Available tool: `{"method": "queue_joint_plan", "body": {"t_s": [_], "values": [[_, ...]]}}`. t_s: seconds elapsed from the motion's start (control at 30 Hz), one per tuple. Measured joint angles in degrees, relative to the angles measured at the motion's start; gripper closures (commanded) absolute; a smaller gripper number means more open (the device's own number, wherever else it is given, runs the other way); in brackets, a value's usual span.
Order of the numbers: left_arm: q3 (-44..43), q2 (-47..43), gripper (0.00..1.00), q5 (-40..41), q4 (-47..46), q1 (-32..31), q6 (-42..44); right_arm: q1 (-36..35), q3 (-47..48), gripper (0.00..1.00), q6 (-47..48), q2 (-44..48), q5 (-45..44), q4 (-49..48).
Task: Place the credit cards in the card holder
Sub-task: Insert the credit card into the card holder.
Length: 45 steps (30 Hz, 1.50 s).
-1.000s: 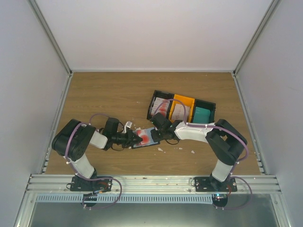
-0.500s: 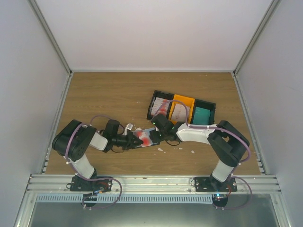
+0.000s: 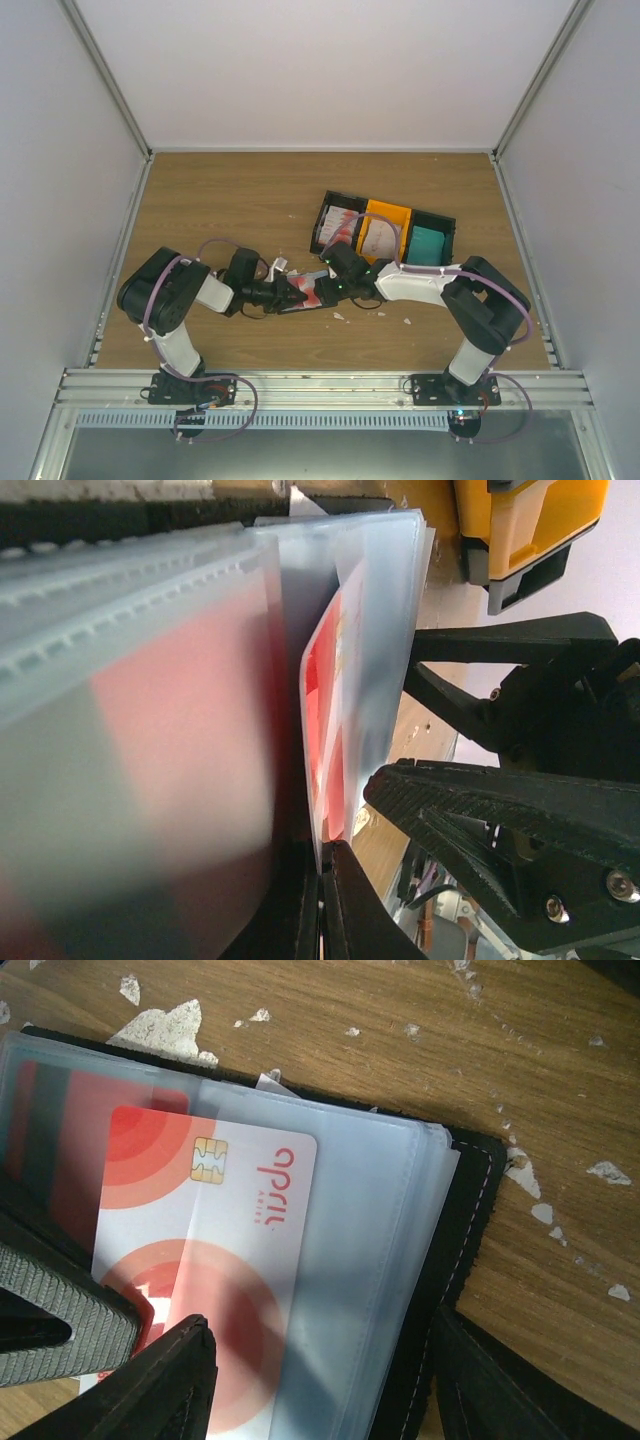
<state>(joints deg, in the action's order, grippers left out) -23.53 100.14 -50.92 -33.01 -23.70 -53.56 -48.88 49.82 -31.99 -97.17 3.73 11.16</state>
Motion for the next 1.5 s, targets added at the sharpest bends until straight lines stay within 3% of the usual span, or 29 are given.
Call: {"method": "queue_joint_plan", "body": {"t_s": [0.3,0.73,1.1,1.5], "values": [[-1.68,0.59,0.95,1.01,1.40,-1.09,0.68,0.00,-0.24,0.39,-0.81,0.26,0.02,-0.02],[-8.52,1.25,0.89,2.16,13.44,-2.99,8.48,-0.02,-1.22,0.39,-2.40,1.66,-0.46,1.33],[-8.15,-5.49,0.68,6.91,21.07,-4.66,12.85,0.26,-1.88,0.45,-4.79,4.07,-1.29,1.68],[-7.80,-14.21,0.55,15.04,31.41,-5.27,15.26,1.07,-1.88,0.47,-6.43,4.07,-2.27,2.43]]}}
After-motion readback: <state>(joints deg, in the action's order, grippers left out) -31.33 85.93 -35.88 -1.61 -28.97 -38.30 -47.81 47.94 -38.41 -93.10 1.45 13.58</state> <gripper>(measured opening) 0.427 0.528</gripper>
